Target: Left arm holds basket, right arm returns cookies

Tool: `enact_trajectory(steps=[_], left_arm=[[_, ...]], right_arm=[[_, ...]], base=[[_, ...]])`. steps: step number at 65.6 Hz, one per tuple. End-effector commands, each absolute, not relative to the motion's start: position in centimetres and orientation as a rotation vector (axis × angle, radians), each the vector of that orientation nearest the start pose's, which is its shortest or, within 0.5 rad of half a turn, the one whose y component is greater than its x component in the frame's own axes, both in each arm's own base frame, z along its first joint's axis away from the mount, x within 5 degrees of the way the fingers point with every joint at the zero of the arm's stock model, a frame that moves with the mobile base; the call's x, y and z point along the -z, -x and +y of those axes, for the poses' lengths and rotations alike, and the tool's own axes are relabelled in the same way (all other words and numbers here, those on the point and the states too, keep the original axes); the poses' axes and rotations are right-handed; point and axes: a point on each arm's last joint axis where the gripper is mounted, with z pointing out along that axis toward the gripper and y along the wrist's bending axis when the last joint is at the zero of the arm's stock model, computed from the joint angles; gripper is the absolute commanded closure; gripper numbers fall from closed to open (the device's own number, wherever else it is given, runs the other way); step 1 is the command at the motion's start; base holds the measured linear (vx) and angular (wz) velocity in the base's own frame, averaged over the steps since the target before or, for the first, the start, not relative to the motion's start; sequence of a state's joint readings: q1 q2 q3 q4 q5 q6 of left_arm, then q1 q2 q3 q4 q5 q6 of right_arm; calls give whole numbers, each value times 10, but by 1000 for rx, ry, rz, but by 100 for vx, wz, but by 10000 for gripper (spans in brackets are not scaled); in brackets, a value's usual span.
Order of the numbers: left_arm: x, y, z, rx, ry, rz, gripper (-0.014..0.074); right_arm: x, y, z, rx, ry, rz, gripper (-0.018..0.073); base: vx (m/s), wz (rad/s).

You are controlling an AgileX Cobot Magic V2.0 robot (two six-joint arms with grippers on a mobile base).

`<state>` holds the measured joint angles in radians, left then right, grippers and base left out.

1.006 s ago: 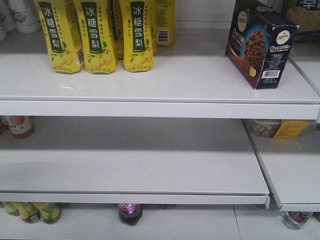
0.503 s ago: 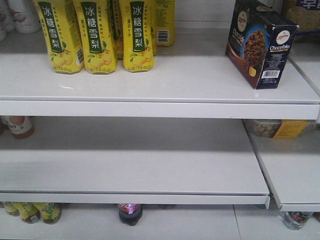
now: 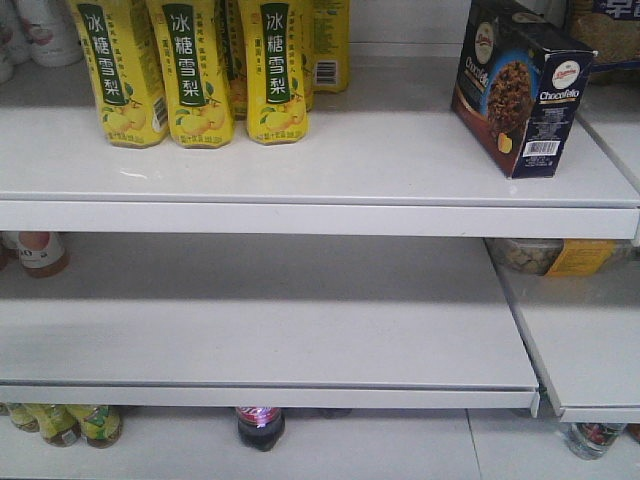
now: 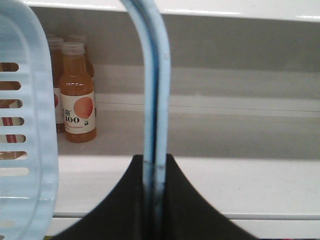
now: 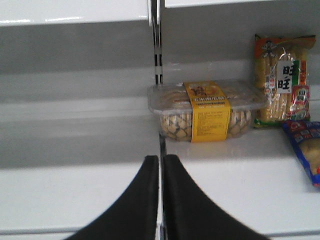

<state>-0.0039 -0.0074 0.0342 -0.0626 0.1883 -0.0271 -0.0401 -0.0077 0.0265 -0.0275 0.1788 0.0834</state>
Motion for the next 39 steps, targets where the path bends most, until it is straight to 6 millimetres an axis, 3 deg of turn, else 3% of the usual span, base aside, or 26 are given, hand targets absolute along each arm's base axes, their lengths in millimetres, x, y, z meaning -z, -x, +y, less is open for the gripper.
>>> enact_trajectory(steps=[1, 39], left_arm=[[-206, -55, -1, 55, 35, 1548, 599], [-206, -55, -1, 55, 35, 1548, 599]], right_arm=[[-196, -56, -3, 7, -67, 1531, 566], [-197, -56, -3, 35, -41, 1523, 566]], base=[[0, 0], [0, 0]])
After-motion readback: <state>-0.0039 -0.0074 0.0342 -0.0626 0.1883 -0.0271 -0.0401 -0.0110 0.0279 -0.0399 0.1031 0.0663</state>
